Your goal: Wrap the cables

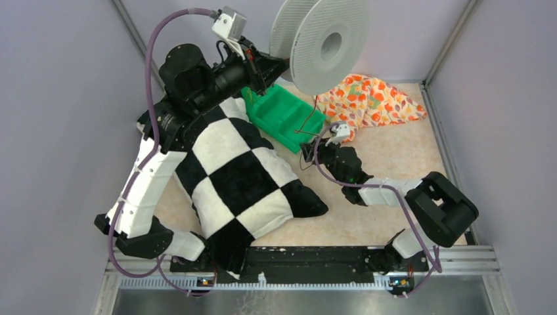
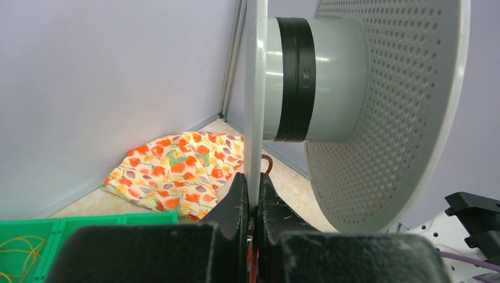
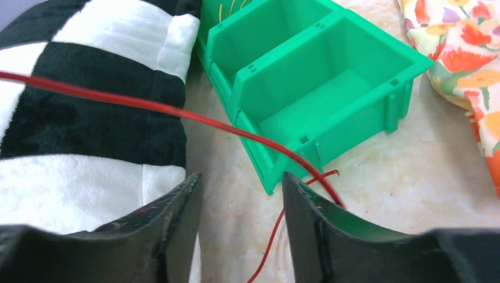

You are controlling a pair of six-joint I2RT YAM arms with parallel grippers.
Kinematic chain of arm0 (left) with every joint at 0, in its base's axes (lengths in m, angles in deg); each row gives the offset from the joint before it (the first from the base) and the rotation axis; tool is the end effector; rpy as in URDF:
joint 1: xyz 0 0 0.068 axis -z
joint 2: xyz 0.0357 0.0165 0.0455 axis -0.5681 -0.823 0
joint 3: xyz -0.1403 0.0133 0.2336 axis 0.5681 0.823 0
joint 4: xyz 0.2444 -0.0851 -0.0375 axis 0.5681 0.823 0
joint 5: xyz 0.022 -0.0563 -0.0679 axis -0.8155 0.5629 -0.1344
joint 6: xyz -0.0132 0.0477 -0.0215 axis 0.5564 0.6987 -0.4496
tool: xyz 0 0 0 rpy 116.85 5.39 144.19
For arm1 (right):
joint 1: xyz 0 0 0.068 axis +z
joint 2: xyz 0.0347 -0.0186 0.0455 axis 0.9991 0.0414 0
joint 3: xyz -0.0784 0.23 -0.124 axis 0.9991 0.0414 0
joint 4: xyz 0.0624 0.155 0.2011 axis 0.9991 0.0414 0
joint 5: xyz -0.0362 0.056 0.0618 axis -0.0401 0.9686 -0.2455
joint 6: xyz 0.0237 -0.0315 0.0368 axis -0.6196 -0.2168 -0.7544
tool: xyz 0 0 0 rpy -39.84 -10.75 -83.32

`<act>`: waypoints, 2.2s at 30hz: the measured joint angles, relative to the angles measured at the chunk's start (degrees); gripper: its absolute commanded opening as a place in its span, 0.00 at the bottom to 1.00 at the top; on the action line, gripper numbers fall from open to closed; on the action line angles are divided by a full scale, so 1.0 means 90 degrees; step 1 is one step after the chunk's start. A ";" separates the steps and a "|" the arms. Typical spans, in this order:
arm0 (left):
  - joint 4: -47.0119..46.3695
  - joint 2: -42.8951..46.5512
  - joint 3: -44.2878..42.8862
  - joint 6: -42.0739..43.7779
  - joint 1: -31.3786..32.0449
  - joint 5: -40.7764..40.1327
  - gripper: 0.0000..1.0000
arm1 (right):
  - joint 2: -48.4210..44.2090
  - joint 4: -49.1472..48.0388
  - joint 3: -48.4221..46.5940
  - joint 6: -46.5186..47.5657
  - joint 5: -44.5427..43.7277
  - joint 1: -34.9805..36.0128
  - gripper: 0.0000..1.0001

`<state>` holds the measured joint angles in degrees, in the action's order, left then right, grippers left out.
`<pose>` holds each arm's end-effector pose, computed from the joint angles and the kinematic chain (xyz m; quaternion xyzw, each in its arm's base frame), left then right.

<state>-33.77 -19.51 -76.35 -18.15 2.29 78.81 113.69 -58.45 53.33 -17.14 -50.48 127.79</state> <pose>0.1998 -0.1621 0.5788 0.2223 0.6171 -0.4117 0.6326 0.2356 0.1895 0.2067 -0.0438 0.7317 0.2889 0.6158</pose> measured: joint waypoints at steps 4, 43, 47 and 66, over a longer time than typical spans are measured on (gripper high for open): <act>0.0000 0.0114 0.0000 0.0024 0.0000 -0.0002 0.00 | -0.0007 0.0000 0.0005 0.0024 -0.0131 0.0015 0.00; 0.0136 0.1498 0.2154 0.0886 0.0000 -0.0408 0.00 | -0.1421 0.3349 0.0379 -0.1098 0.1868 -0.1035 0.70; 0.0078 0.1494 0.2103 0.0811 0.0000 -0.0398 0.00 | -0.0918 0.2601 0.0561 -0.1241 0.1919 -0.0901 0.71; 0.0044 0.1455 0.1882 0.0668 0.0000 -0.0301 0.00 | 0.0964 0.0551 -0.0073 -0.1445 0.1127 -0.0296 0.00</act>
<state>-33.38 -6.42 -59.41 -12.14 2.29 76.10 122.36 -53.49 52.68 -30.15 -40.33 125.13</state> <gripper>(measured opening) 0.042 0.014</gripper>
